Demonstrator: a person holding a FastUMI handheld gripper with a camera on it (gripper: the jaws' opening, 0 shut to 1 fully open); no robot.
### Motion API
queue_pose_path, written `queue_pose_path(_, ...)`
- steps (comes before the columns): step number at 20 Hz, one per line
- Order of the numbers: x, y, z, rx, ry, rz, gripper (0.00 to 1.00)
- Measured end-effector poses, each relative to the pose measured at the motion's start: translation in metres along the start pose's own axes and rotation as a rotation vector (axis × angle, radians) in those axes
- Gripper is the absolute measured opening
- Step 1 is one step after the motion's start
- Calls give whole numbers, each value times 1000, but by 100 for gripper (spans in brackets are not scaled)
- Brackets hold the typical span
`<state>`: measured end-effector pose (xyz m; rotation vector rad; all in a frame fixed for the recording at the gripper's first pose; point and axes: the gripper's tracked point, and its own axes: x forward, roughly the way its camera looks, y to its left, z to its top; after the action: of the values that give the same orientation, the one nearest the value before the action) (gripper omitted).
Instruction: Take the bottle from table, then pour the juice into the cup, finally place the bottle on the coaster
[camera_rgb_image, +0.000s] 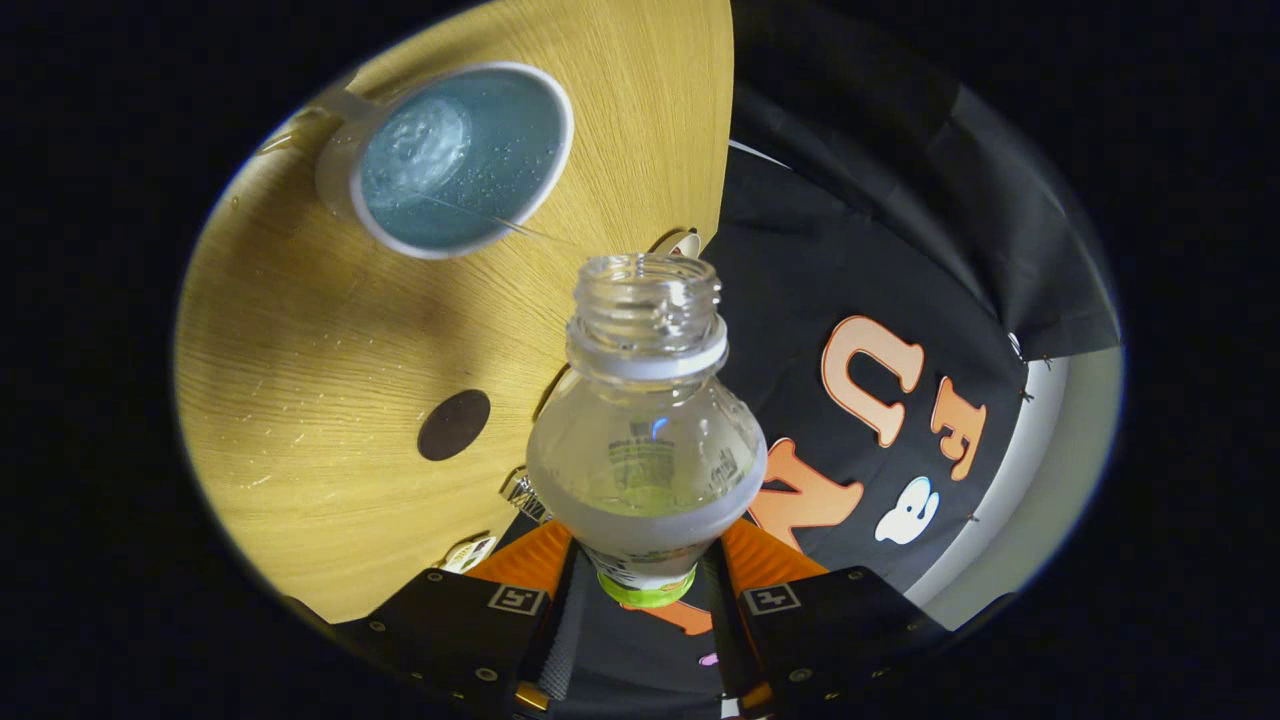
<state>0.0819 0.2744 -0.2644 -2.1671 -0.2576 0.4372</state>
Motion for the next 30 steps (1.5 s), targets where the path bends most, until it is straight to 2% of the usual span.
queue_pose_path(7,-11,30,9,203,1,82,57)
queue_pose_path(13,-26,58,18,458,-5,197,58)
queue_pose_path(16,-26,64,19,627,-19,255,58)
queue_pose_path(23,-3,64,-2,1052,38,388,58)
queue_pose_path(26,11,68,-14,1255,25,434,58)
queue_pose_path(30,40,73,-39,1456,35,462,58)
